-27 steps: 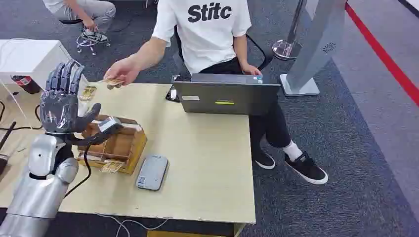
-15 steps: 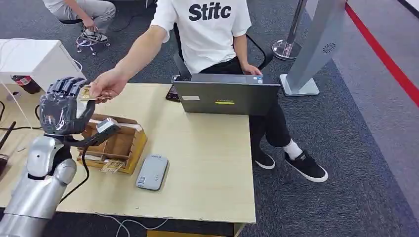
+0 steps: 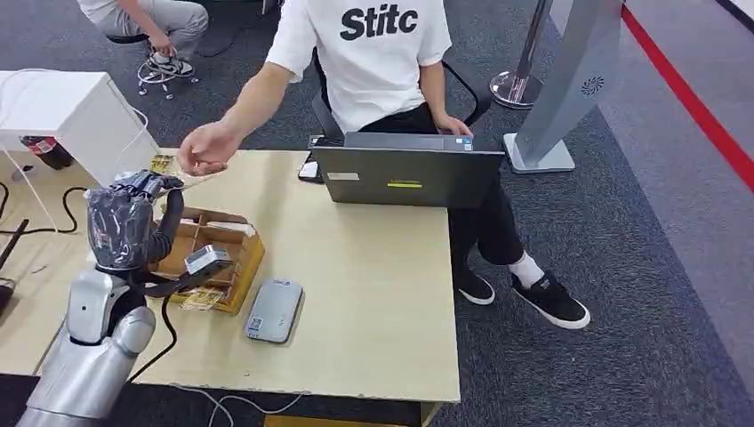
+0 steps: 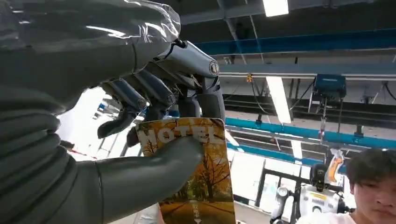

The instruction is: Pass the card to the sensor for recognition and then transmit it.

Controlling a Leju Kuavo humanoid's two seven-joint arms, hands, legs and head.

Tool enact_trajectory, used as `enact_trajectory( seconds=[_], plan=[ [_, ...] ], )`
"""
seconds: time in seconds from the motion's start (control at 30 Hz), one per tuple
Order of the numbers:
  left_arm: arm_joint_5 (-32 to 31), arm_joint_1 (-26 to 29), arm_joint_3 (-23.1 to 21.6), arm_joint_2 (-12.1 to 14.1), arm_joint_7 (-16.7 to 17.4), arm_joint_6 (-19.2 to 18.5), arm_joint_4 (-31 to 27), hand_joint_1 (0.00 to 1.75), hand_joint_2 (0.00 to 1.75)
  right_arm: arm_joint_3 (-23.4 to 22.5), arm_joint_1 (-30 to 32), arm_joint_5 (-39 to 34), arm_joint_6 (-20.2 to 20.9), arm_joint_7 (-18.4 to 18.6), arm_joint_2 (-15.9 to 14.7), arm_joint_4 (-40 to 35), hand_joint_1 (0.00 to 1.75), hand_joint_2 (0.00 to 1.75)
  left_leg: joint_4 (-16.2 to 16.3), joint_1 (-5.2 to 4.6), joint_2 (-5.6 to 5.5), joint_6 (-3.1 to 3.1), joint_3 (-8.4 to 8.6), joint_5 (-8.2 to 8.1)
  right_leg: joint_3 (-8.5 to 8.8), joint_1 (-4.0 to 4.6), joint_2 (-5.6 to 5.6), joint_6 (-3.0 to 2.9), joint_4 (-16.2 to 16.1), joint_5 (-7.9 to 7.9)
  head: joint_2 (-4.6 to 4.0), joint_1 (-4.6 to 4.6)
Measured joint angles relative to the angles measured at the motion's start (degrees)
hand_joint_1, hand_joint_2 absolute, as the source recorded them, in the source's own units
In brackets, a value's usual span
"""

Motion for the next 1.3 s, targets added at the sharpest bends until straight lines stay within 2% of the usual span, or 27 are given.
enact_trajectory(
  seconds=[0.13, 0.2, 0.33, 0.4, 0.5, 0.63, 0.9, 1.3],
  plan=[
    [-1.13, 1.78, -1.55, -0.72, -2.53, -1.19, -2.16, 1.75, 1.75, -0.22, 0.01, -0.26, 0.02, -0.02, 0.0, 0.07, 0.0, 1.75, 0.0, 0.0, 0.02, 0.0, 0.02, 0.0, 0.01, 0.0, 0.01, 0.0, 0.0, 0.0, 0.0, -0.02],
    [-3.05, 3.97, -4.68, -1.16, -3.15, -4.29, -4.75, 1.75, 1.75, -0.57, 0.11, -0.5, 0.0, -0.15, 0.0, 0.13, 0.0, 1.75, 0.0, -0.01, 0.0, 0.0, 0.01, 0.0, 0.01, 0.0, -0.01, 0.0, 0.0, 0.0, 0.0, 0.0],
    [-4.59, 7.07, -10.34, -1.64, -2.36, -6.32, -7.83, 1.75, 1.75, -1.14, 0.14, -0.87, 0.02, -0.28, 0.0, 0.13, 0.0, 1.75, 0.0, -0.01, 0.03, 0.03, -0.03, -0.03, -0.01, 0.0, 0.01, 0.01, -0.03, 0.0, 0.0, 0.0],
    [-4.15, 7.37, -12.18, -1.55, -2.36, -9.65, -8.72, 1.75, 1.75, -1.57, 0.27, -1.14, 0.18, -0.39, 0.0, 0.15, 0.0, 1.75, 0.0, -0.01, -0.03, 0.04, -0.04, -0.03, 0.02, -0.01, -0.08, 0.03, -0.04, -0.02, 0.0, 0.0],
    [-3.96, 7.97, -16.46, -0.76, -0.27, -19.0, -9.38, 1.75, 1.75, -1.97, 0.26, -1.33, 0.2, -1.03, 0.0, 0.2, 0.0, 1.75, 0.0, 0.0, -0.03, 0.04, -0.04, -0.03, 0.02, 0.0, -0.08, 0.03, -0.03, -0.02, 0.0, 0.0],
    [-3.39, 8.01, -19.5, 0.9, 2.1, -24.64, -9.24, 1.75, 1.75, -2.51, 0.31, -1.01, 0.72, -1.33, 0.0, 0.2, 0.0, 1.75, 0.0, 0.03, -0.03, 0.03, -0.02, -0.02, 0.01, 0.02, -0.08, 0.02, -0.02, -0.01, 0.0, -0.02],
    [-4.33, 7.74, -21.38, 1.81, 3.91, -27.67, -4.79, 1.75, 1.75, -3.04, 0.3, -0.13, 0.87, -1.25, 0.0, 0.2, 0.0, 1.75, 0.0, 0.03, -0.04, 0.01, -0.03, -0.01, 0.02, 0.02, -0.08, 0.02, -0.02, -0.01, 0.0, 0.0],
    [-6.67, 7.17, -21.68, 1.6, 6.08, -26.77, 1.53, 1.75, 1.75, -3.15, 0.3, 0.9, 0.81, -1.03, 0.0, 0.2, 0.0, 1.75, 0.0, 0.03, -0.03, 0.01, -0.03, -0.01, 0.01, 0.02, -0.07, 0.02, -0.02, -0.01, 0.0, 0.0]
  ],
)
